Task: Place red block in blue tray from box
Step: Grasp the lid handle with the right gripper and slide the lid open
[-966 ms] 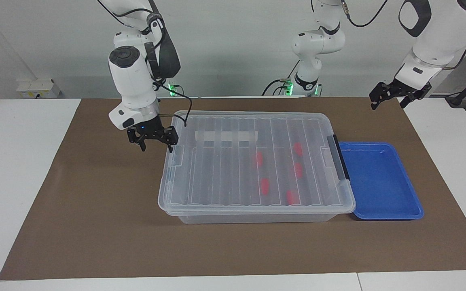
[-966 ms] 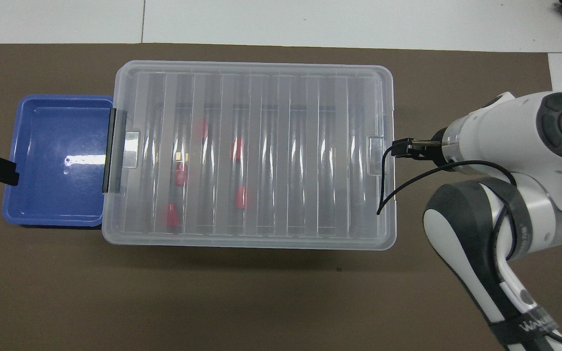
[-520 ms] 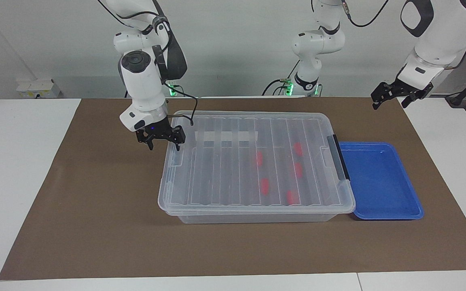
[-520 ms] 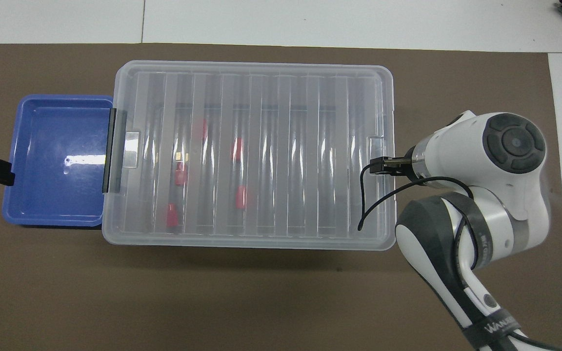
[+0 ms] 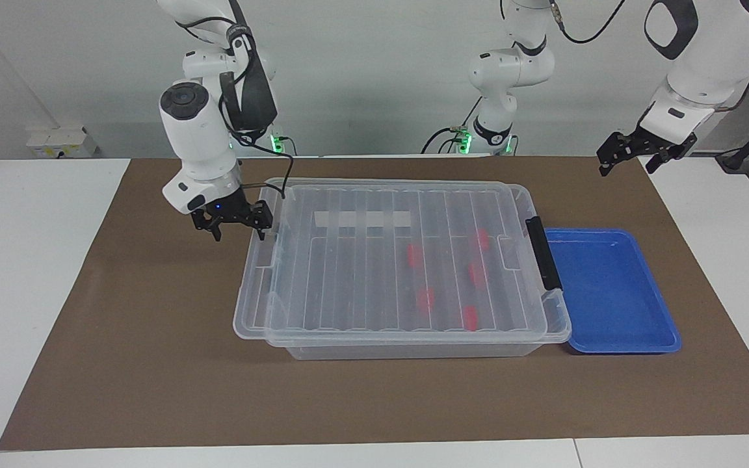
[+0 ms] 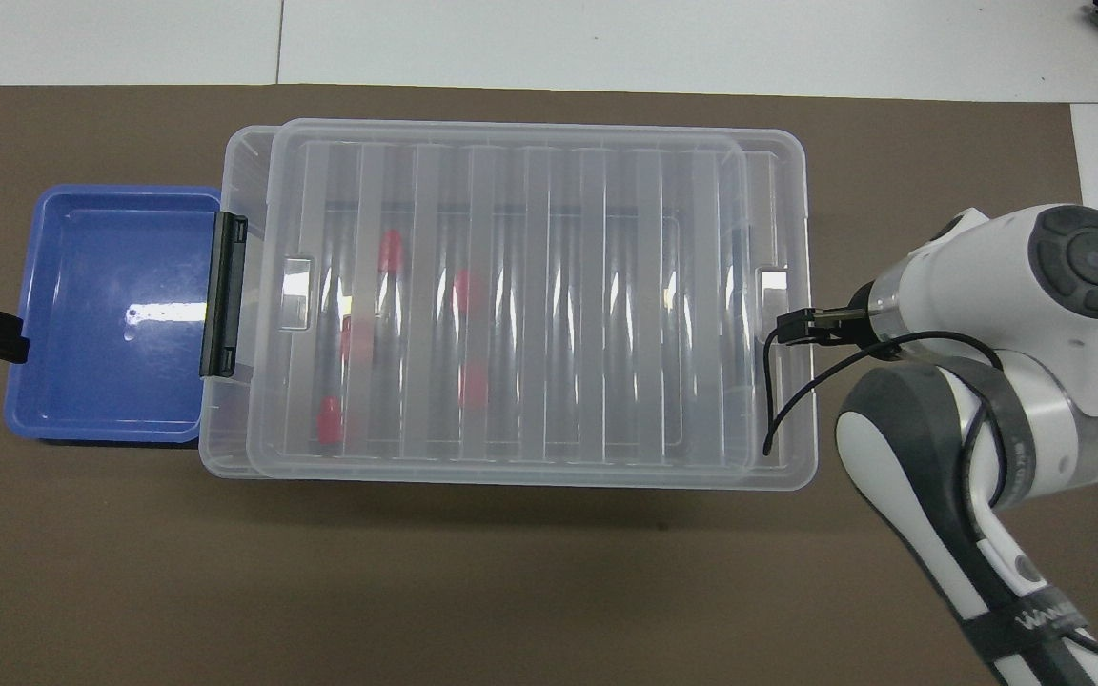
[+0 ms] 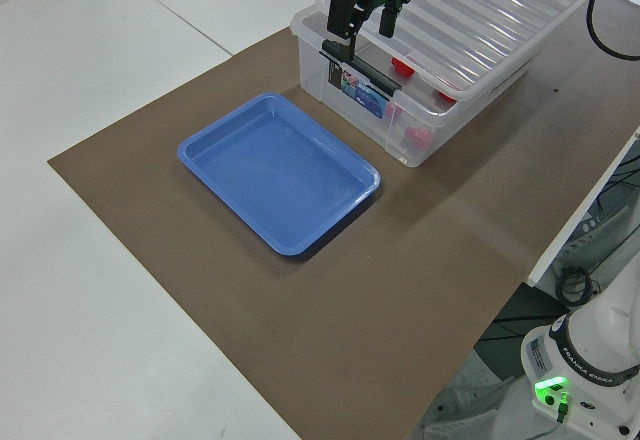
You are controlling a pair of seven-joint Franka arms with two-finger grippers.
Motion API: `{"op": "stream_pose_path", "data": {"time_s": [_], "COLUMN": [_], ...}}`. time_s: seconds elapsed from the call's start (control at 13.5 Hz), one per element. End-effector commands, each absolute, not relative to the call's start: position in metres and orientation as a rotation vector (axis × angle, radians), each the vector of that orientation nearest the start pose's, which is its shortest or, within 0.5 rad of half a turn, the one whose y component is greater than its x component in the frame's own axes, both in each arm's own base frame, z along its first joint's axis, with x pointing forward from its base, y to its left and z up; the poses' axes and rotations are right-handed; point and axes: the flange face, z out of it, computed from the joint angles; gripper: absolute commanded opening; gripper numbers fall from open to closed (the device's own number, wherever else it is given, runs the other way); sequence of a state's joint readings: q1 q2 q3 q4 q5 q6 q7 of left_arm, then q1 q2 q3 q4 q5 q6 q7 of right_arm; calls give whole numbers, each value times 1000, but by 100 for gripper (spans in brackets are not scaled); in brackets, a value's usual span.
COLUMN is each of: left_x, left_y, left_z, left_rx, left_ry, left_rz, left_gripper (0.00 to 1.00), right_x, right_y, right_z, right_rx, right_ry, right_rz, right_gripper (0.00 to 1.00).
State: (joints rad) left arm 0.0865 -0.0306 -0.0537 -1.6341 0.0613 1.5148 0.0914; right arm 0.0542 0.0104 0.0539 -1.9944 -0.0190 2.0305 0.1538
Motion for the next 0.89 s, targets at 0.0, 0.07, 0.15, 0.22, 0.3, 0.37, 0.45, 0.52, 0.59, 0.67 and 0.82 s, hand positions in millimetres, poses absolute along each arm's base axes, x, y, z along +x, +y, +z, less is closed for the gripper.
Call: {"op": "stream_pose_path", "data": {"time_s": [0.0,0.07,0.15,0.22,0.3,0.37,0.45,0.52,0.59,0.67,0.82], "left_x": [532,532,530,527,527,530,532,532,534,535,552], "left_y": [18,14,11,-1,-29,-54,-78,-98,-119,-144,-168], "left_z": [611,611,614,622,622,619,614,605,589,573,537], "left_rx": [-3068,-3068,-3077,-3081,-3081,-3079,-3083,-3117,-3141,-3148,-3152], "left_ry": [109,121,128,111,11,-203,-367,-475,-542,-580,-590], "left_rz": [133,126,126,93,69,5,-76,-119,-162,-186,-162], "left_gripper": [100,100,100,100,100,100,100,100,100,100,100], "right_x": [547,547,546,545,545,546,546,546,546,546,545], "right_y": [20,9,-1,-14,-25,-35,-44,-50,-52,-59,-67], "right_z": [463,464,462,463,462,464,464,464,464,464,463], "right_rx": [-3156,-3157,-3156,-3155,-3152,-3152,-3152,-3151,-3151,-3152,-3152], "right_ry": [-12,-53,-85,-133,-186,-213,-221,-235,-263,-268,-268], "right_rz": [-40,-36,-12,-8,-7,-18,-25,-29,-33,-38,-37], "right_gripper": [100,100,100,100,100,100,100,100,100,100,100]}}
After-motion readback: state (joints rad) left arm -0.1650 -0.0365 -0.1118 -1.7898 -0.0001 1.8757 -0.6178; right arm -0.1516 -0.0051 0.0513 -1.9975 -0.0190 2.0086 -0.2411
